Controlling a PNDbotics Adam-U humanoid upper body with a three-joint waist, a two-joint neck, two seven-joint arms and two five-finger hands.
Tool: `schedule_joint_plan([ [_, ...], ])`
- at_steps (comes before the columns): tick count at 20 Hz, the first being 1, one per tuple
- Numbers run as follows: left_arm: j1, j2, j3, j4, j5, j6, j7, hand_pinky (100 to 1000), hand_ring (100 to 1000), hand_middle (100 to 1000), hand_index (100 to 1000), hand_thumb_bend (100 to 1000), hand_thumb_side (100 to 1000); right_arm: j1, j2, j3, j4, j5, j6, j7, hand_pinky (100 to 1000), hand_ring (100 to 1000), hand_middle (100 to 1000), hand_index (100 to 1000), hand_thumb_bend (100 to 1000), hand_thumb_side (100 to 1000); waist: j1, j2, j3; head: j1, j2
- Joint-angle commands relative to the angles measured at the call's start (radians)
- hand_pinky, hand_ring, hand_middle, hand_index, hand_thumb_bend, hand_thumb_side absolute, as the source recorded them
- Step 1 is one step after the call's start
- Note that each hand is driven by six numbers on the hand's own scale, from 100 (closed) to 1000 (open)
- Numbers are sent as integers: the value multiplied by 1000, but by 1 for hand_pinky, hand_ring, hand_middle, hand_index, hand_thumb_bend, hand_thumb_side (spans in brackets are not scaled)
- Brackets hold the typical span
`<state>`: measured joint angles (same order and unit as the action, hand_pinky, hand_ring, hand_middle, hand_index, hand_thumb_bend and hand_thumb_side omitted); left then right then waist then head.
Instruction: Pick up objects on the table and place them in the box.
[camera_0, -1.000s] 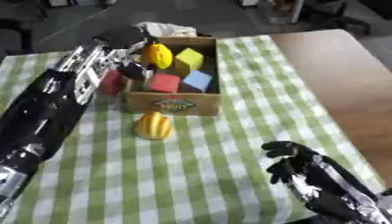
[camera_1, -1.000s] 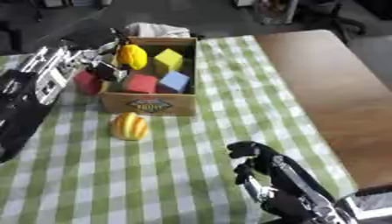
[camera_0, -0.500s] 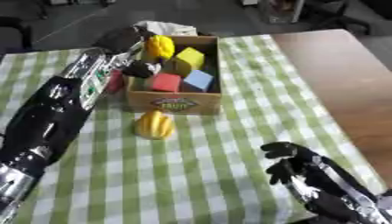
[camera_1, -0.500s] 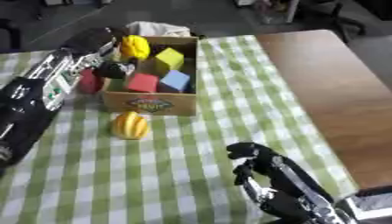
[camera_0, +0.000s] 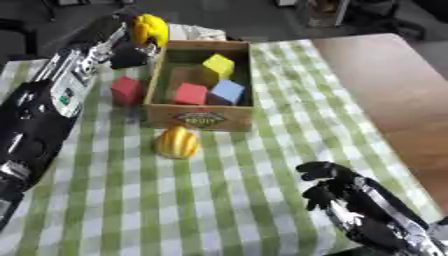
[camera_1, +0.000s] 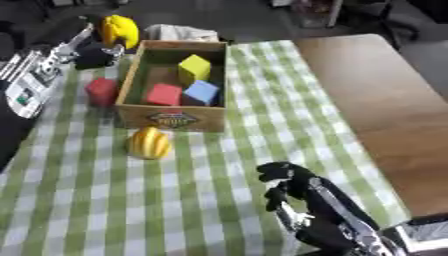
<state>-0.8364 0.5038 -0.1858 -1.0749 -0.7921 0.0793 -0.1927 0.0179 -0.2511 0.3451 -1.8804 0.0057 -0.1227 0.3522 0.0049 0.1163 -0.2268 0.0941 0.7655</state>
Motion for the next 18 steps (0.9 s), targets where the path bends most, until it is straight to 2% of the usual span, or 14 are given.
schedule_joint_plan([
  [1,-13,36,21,0,8,15,8,674,683,710,855,100,659,-7,-6,-8,-18,0,0,-1,691,500,824,754,100,471,1,-11,0,-5,4],
  [5,-18,20,6,9,10,4,6,670,672,685,839,100,621,-7,-6,-8,-17,0,0,-1,691,499,824,754,100,471,0,-11,-2,-9,4],
  [11,-54,-36,-52,-22,-23,-46,-17,672,666,674,833,100,539,-7,-4,-5,-18,-3,0,2,691,499,824,754,100,471,-2,-12,-11,-6,4],
  [12,-58,-45,-65,-26,-40,-55,-22,681,670,680,836,100,453,-8,-4,-4,-18,-3,0,2,690,499,824,754,100,471,-2,-12,-13,-5,4],
  [15,-61,-70,-92,-12,-123,-78,-44,697,677,697,846,197,373,-9,-3,-3,-18,-4,1,4,690,499,824,753,100,472,-3,-11,-20,-4,4],
  [18,-56,-92,-92,34,-213,-85,-58,711,687,714,864,268,312,-9,-2,-2,-17,-5,1,4,690,499,824,753,100,473,-1,-11,-25,-2,4],
])
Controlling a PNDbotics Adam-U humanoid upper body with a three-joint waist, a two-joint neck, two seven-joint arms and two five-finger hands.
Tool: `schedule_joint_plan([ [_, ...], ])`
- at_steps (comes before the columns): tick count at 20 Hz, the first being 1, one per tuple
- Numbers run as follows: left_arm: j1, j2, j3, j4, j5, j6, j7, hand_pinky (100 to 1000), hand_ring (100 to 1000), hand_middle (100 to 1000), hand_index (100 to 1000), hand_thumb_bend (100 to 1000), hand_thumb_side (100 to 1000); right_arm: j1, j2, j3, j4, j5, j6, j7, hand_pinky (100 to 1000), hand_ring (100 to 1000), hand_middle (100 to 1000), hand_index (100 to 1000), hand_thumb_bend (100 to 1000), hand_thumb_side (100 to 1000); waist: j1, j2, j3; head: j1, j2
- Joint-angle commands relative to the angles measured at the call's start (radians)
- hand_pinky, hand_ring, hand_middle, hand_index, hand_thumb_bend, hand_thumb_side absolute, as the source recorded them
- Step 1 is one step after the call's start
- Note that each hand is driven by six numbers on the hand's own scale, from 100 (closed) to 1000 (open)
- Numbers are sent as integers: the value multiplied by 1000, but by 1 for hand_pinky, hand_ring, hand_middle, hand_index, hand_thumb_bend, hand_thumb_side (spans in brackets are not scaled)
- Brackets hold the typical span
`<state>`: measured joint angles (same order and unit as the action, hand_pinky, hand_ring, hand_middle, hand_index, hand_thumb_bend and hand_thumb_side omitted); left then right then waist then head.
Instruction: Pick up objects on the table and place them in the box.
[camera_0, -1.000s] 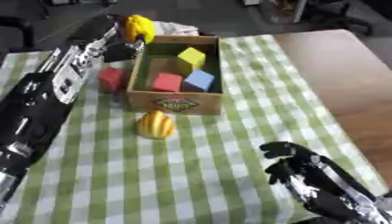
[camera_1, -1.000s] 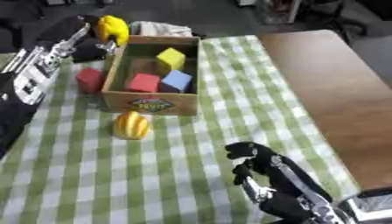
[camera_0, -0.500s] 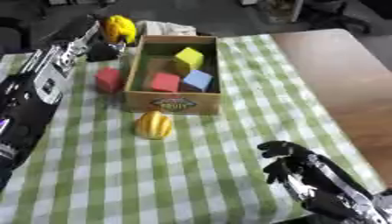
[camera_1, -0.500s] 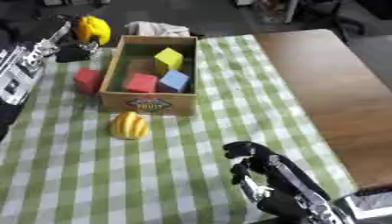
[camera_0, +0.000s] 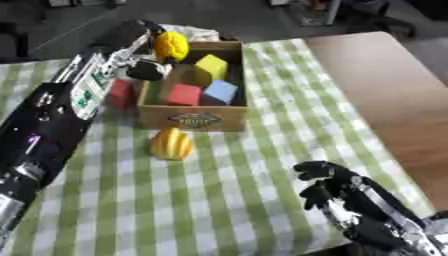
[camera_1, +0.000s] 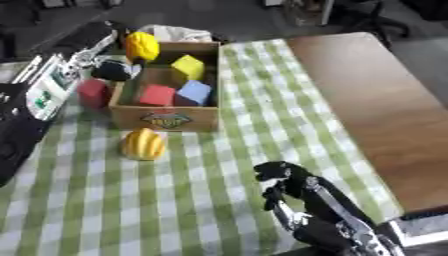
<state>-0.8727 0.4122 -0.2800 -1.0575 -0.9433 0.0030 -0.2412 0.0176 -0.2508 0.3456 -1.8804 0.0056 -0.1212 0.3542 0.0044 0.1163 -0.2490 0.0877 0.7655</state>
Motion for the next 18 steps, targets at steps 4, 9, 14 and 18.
schedule_joint_plan([
  [4,-15,-15,16,67,-133,-17,-28,745,723,757,908,407,289,-10,-1,-2,-15,-5,-1,4,690,500,824,753,100,474,1,-10,-5,2,4],
  [9,-18,13,21,23,-133,-63,-61,764,745,778,932,569,282,-10,-1,-3,-13,-4,-1,2,690,500,824,753,100,475,4,-11,-3,-1,4],
  [14,-27,69,25,-75,-64,-85,-78,761,747,776,935,566,241,-8,-2,-5,-10,-2,-2,0,690,499,823,753,100,474,6,-14,3,-5,4],
  [18,-29,112,40,-119,-11,-69,-101,758,746,775,935,533,229,-7,-4,-7,-10,-1,-2,-3,690,499,823,753,100,472,5,-15,9,-7,4],
])
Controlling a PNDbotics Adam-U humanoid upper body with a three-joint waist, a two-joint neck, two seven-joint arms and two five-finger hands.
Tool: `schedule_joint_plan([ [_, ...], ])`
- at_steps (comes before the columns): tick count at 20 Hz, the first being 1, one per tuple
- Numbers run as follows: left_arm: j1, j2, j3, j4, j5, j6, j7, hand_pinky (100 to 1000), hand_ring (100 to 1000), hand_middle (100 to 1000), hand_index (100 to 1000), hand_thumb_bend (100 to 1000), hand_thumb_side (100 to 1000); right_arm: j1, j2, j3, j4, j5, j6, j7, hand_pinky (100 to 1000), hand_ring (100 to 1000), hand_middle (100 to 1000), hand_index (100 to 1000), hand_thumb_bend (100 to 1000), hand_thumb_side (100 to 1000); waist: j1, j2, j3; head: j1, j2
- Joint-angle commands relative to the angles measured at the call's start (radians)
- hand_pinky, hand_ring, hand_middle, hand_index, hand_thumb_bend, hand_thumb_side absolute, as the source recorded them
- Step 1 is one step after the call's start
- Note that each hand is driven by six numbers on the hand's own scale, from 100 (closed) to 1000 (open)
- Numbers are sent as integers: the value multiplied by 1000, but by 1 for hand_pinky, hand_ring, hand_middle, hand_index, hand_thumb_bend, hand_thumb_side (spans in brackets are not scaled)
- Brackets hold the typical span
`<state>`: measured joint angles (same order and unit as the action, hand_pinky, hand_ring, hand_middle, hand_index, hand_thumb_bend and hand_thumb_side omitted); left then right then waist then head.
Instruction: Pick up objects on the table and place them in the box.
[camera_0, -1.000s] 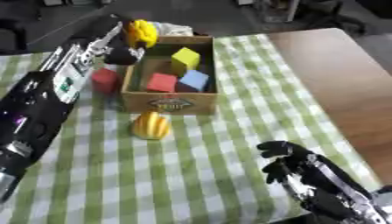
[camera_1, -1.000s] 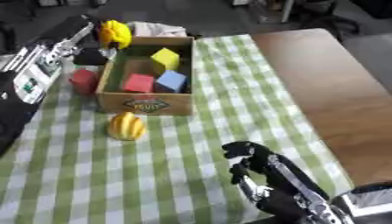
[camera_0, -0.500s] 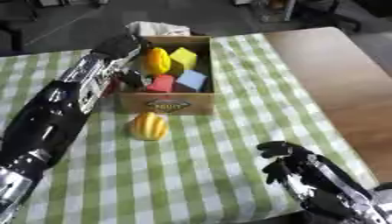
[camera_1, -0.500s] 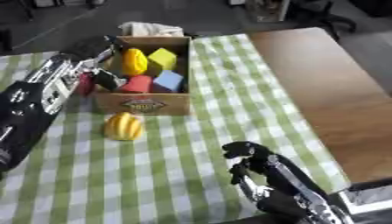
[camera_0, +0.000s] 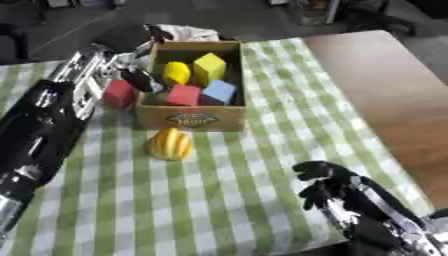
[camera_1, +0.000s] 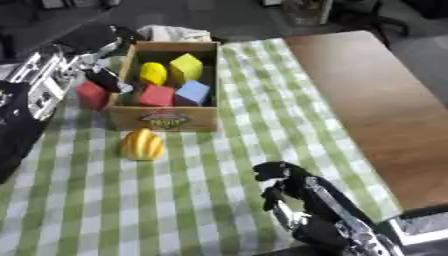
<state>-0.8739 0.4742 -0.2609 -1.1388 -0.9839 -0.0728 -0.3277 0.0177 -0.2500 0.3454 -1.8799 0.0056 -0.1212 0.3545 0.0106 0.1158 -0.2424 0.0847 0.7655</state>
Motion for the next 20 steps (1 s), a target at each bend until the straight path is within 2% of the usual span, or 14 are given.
schedule_joint_plan([
  [1,-27,58,28,-40,37,14,-19,758,746,774,935,532,229,-7,-5,-7,-11,0,-2,-3,689,499,823,753,100,472,-1,-15,4,-4,4],
  [5,-12,79,61,-17,57,62,-7,732,728,752,921,440,212,-6,-6,-8,-11,1,-2,-5,690,499,823,753,100,472,0,-15,11,-7,4],
  [9,12,88,83,47,59,103,14,738,731,756,923,442,235,-7,-6,-9,-11,2,-2,-6,690,499,823,753,100,471,-1,-15,12,-10,4],
  [15,32,91,122,164,15,131,-14,744,733,759,926,438,267,-7,-7,-10,-12,2,-2,-7,690,499,824,753,100,472,0,-14,16,-12,4],
  [20,42,77,134,212,-6,146,1,742,730,759,930,412,272,-6,-6,-10,-12,2,-3,-8,690,499,824,753,100,471,-3,-13,16,-11,4],
])
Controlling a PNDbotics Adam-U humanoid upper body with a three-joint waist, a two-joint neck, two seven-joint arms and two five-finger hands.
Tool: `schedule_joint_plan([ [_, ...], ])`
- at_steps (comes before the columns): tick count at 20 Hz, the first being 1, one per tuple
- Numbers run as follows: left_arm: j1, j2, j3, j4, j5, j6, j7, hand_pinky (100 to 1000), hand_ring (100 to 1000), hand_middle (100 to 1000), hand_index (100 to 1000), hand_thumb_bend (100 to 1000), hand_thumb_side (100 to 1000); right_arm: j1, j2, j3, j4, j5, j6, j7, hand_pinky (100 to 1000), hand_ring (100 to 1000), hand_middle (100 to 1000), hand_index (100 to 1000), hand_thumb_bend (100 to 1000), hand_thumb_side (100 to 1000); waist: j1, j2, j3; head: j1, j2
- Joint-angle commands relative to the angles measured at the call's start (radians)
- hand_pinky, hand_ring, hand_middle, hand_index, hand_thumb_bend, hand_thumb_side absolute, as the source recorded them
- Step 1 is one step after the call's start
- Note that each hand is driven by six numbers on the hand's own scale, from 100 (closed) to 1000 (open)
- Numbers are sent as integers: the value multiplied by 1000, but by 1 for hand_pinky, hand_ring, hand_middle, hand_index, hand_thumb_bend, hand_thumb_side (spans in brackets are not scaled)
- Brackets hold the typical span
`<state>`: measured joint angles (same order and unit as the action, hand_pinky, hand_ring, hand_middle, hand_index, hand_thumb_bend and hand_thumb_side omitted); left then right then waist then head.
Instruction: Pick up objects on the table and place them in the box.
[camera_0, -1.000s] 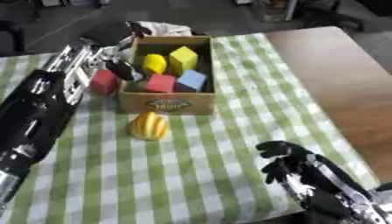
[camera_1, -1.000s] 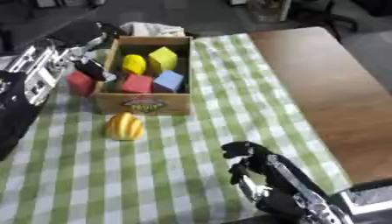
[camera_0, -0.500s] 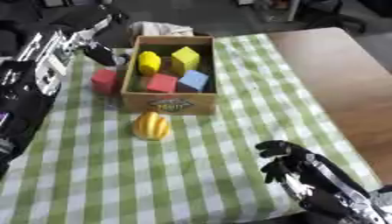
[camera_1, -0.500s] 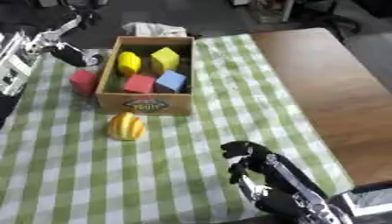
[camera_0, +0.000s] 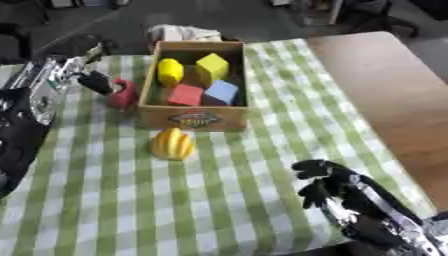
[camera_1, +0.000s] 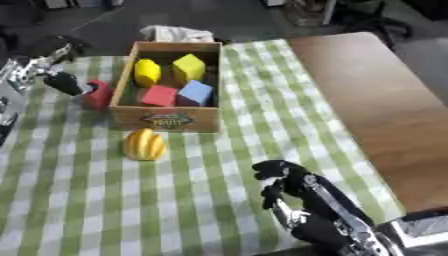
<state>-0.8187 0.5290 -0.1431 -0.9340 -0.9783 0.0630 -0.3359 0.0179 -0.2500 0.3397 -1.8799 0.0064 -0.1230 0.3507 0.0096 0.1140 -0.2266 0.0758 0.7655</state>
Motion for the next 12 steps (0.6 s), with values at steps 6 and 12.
schedule_joint_plan([
  [6,0,-7,20,45,-3,18,19,735,726,759,930,356,335,-6,-5,-4,-13,2,-1,-3,689,499,824,752,100,472,-4,-7,-5,1,4],
  [12,4,-15,20,58,37,6,-34,736,729,763,931,320,423,-6,-4,-4,-12,3,0,-5,688,498,824,752,100,473,-3,-4,-8,1,4],
])
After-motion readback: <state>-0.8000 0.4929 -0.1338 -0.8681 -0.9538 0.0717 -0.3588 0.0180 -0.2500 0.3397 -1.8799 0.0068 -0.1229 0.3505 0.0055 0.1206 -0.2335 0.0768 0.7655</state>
